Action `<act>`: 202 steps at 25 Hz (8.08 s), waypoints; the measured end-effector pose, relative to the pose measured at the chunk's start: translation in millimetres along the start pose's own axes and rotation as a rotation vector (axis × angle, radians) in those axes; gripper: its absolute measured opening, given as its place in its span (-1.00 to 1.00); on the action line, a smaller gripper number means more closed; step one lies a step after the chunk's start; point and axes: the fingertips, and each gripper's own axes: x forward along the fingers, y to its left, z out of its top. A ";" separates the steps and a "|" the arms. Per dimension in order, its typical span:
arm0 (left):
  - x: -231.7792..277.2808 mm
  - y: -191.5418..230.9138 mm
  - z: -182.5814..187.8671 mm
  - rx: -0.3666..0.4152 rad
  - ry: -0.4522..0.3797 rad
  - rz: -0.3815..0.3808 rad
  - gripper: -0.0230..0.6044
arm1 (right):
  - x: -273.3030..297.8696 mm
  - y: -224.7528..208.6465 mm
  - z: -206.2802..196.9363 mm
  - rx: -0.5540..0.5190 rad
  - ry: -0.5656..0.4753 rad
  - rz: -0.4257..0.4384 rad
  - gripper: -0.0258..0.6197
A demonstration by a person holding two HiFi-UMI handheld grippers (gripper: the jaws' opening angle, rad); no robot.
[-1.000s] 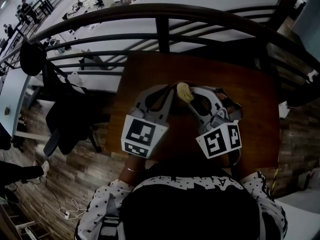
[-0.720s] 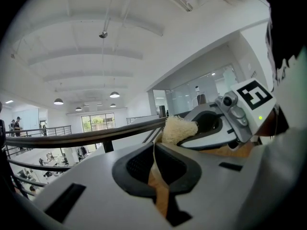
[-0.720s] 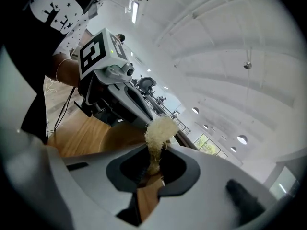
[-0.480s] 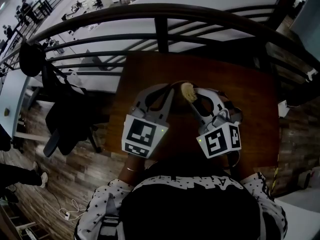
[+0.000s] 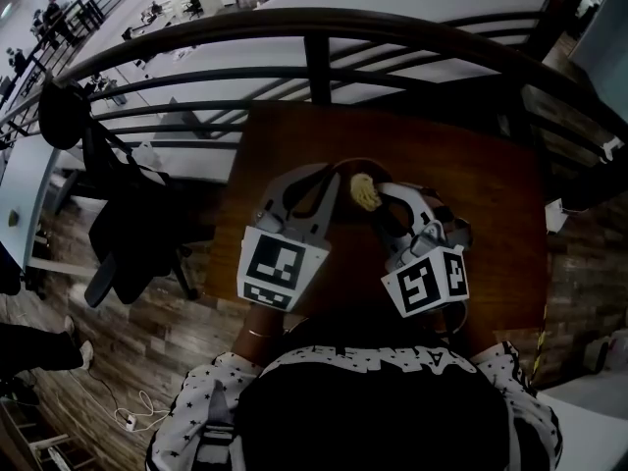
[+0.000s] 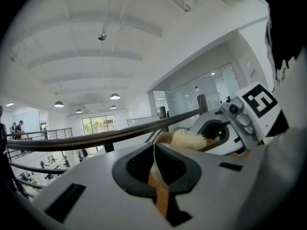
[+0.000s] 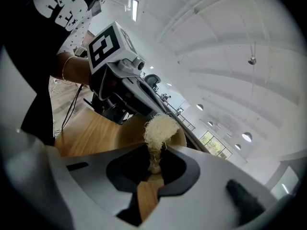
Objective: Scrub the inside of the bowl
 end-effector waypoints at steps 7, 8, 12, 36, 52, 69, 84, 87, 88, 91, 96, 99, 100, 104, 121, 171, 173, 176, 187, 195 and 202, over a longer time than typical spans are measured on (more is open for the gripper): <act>-0.4 0.5 0.2 0.000 -0.003 0.012 -0.85 | 1.1 11.5 0.4 0.019 -0.002 0.038 -0.73; -0.2 0.0 0.7 -0.001 -0.004 0.014 -0.85 | 0.7 12.6 0.3 0.022 -0.002 0.043 -0.73; 0.2 0.0 1.4 0.000 -0.007 0.023 -0.85 | 1.2 17.4 1.3 0.034 -0.004 0.060 -0.73; -1.1 5.4 1.7 -0.023 -0.026 0.024 -0.85 | -7.4 18.5 17.4 0.297 -0.147 0.124 -0.73; -17.8 4.3 -2.7 0.023 0.005 -0.100 -0.85 | -38.4 -60.9 58.0 0.267 -0.376 0.055 -0.73; -17.0 -31.2 -1.5 0.166 0.017 -0.293 -0.85 | -9.8 -28.7 40.5 -0.052 -0.260 0.447 -0.73; -21.2 -53.5 0.4 0.235 0.029 -0.435 -0.85 | -34.3 -10.7 30.9 -0.143 -0.284 0.647 -0.73; -19.3 -51.7 0.5 0.226 0.031 -0.427 -0.85 | -34.5 -12.5 28.6 -0.129 -0.285 0.646 -0.73; -18.8 -51.1 0.7 0.220 0.030 -0.424 -0.85 | -34.9 -13.4 27.7 -0.122 -0.286 0.644 -0.73; -19.2 -47.5 1.5 0.197 0.022 -0.418 -0.85 | -35.2 -14.6 26.0 -0.098 -0.286 0.641 -0.73; -22.0 -38.3 3.9 0.171 0.010 -0.396 -0.85 | -35.0 -15.2 23.2 -0.107 -0.261 0.621 -0.73; -23.9 -34.1 6.0 0.139 -0.006 -0.378 -0.85 | -36.4 -16.6 23.8 -0.115 -0.264 0.608 -0.73; -24.5 -33.4 6.3 0.128 -0.010 -0.375 -0.85 | -36.8 -16.8 23.7 -0.111 -0.266 0.608 -0.73; -25.3 -32.7 4.9 0.113 -0.011 -0.364 -0.85 | -37.2 -15.6 22.5 -0.090 -0.271 0.603 -0.73; -14.2 0.3 21.5 0.062 -0.098 -0.198 -0.85 | -22.0 -43.5 25.7 -0.021 -0.287 0.458 -0.73; -15.9 76.5 40.8 -0.247 -0.261 0.101 -0.85 | -14.9 -62.9 22.8 0.330 -0.433 0.226 -0.73; -16.6 77.9 40.8 -0.250 -0.262 0.107 -0.85 | -14.9 -60.6 23.5 0.334 -0.434 0.226 -0.73; -16.9 78.4 39.9 -0.252 -0.261 0.111 -0.85 | -14.4 -57.9 23.0 0.339 -0.433 0.217 -0.73; -17.2 82.8 39.9 -0.273 -0.274 0.125 -0.85 | -15.1 -51.4 22.3 0.383 -0.448 0.187 -0.73; -18.9 87.7 38.5 -0.296 -0.286 0.135 -0.85 | -13.7 -41.5 23.9 0.400 -0.465 0.164 -0.73; -19.8 90.7 38.4 -0.321 -0.297 0.142 -0.85 | -12.3 -33.3 23.4 0.418 -0.466 0.157 -0.73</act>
